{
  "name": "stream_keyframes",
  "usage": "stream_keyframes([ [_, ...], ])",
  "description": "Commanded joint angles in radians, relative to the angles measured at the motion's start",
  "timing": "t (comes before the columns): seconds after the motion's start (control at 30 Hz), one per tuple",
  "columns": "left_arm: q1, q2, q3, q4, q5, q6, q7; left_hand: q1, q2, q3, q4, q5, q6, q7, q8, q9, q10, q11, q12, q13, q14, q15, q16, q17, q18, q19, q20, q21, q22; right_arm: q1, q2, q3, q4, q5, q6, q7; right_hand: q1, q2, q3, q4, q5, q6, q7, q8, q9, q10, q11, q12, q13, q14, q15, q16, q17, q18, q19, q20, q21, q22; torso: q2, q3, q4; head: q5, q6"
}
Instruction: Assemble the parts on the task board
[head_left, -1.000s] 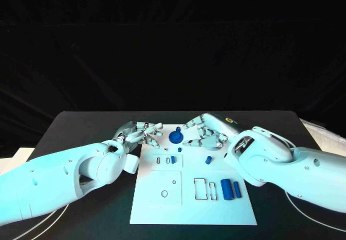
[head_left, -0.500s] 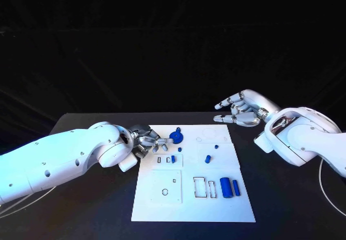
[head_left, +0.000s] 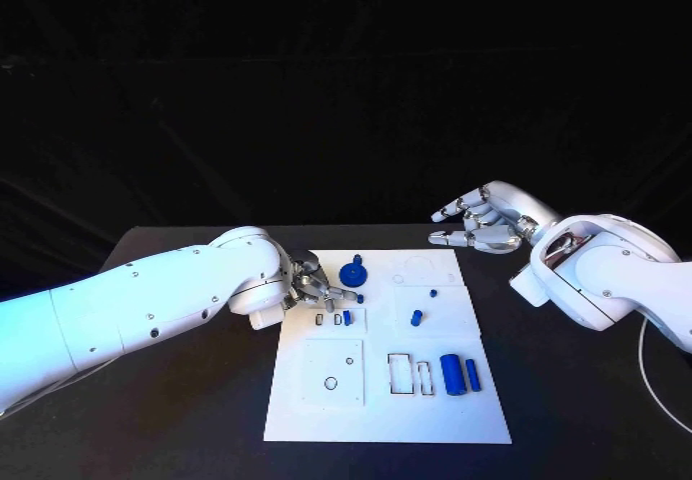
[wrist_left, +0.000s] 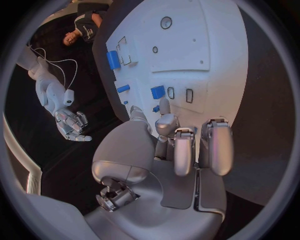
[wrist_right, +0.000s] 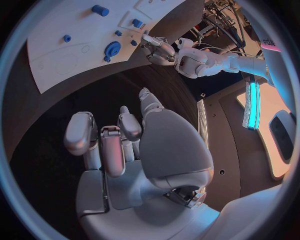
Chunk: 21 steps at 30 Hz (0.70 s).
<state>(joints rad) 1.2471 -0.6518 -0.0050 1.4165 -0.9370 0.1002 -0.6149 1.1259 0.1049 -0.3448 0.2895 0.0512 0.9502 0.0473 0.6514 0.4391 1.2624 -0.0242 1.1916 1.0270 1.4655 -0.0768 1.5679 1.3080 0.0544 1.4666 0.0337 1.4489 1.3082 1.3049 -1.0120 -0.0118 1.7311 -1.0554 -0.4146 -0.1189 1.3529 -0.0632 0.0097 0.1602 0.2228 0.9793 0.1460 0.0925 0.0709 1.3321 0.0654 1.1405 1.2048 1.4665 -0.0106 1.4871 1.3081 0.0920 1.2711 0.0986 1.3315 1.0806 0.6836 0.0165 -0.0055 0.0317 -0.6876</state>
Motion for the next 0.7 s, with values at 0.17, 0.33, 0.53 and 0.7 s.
stream_keyframes([
  [0.17,0.003,0.045,-0.006,-0.04,-0.072,0.075,-0.042,0.004,0.01,-0.016,0.0,-0.005,-0.01,-0.006,0.026,0.024,0.024,-0.002,0.024,0.03,0.105,-0.009,0.003,0.263,-0.016,0.03,-0.01,0.02,0.083,0.0,0.011,-0.002,-0.009,0.0,0.017,-0.018,-0.008,0.002,-0.009,0.003,0.005,0.009,-0.002,0.005,0.002,-0.002,-0.007,0.001,-0.003,0.069,-0.003,-0.005,0.102,0.011,-0.004,-0.001,-0.007,-0.004,0.002,-0.0003,-0.0021,0.002,-0.004],
  [0.33,0.003,0.067,-0.01,-0.058,-0.082,0.093,-0.045,0.006,0.012,-0.019,0.0,-0.005,-0.011,-0.007,0.03,0.028,0.026,-0.003,0.028,0.034,0.105,-0.01,0.003,0.263,-0.017,0.031,-0.011,0.022,0.086,0.0,0.019,-0.003,-0.016,0.0,0.017,-0.019,-0.01,0.002,-0.011,0.005,0.006,0.01,-0.002,0.006,0.002,-0.002,-0.008,0.001,-0.003,0.069,-0.003,-0.006,0.101,0.011,-0.005,-0.002,-0.009,-0.006,0.002,0.0001,-0.0012,0.001,-0.006],
  [0.53,0.003,0.091,-0.015,-0.08,-0.092,0.106,-0.047,0.011,0.016,-0.019,-0.002,-0.004,-0.015,-0.007,0.035,0.033,0.027,-0.004,0.029,0.036,0.105,-0.011,0.003,0.263,-0.017,0.031,-0.012,0.022,0.087,-0.001,0.024,-0.004,-0.02,0.0,0.02,-0.021,-0.01,0.003,-0.012,0.006,0.006,0.011,-0.002,0.006,0.002,-0.003,-0.008,-0.001,-0.005,0.068,-0.003,-0.006,0.1,0.012,-0.007,-0.002,-0.01,-0.009,0.002,-0.0004,-0.0008,-0.002,-0.009],
  [0.7,0.003,0.101,-0.018,-0.086,-0.094,0.112,-0.048,0.018,0.02,-0.019,-0.003,-0.004,-0.018,-0.008,0.039,0.038,0.028,-0.004,0.03,0.038,0.105,-0.011,0.003,0.263,-0.017,0.032,-0.012,0.023,0.089,-0.001,0.026,-0.004,-0.023,0.0,0.021,-0.022,-0.01,0.003,-0.012,0.006,0.007,0.011,-0.003,0.006,0.002,-0.004,-0.008,-0.002,-0.006,0.068,-0.003,-0.007,0.098,0.012,-0.008,-0.002,-0.011,-0.01,0.002,0.0001,-0.0009,-0.001,-0.012],
])
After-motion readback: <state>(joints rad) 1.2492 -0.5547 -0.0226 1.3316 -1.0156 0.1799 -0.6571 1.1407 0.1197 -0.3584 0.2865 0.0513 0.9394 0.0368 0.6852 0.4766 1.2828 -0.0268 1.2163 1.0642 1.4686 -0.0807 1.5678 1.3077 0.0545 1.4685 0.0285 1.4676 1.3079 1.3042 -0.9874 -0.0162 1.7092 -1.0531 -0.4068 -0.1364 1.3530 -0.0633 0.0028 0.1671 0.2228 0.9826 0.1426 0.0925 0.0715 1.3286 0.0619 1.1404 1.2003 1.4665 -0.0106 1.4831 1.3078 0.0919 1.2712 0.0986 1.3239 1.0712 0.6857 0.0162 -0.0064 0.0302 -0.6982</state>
